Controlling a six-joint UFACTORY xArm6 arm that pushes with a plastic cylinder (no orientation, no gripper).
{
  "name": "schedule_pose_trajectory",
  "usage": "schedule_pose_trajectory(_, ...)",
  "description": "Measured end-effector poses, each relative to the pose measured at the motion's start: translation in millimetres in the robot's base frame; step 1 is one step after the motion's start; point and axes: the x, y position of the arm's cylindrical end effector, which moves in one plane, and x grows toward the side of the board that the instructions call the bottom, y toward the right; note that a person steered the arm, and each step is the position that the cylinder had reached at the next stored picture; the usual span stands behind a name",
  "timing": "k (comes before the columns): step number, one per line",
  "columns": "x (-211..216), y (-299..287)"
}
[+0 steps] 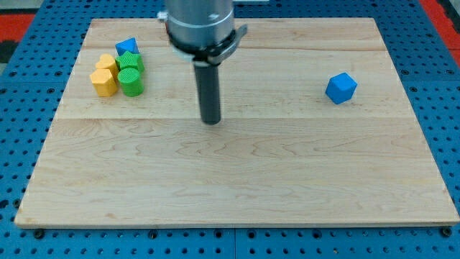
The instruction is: Push the red star into the blue triangle
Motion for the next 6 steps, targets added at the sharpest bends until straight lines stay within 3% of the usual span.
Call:
schedule_pose_trajectory(3, -198.6, 38.8)
schedule_pose_trajectory(4, -238.7, -0.2)
schedule_pose_trajectory(6, -237.4, -123.0)
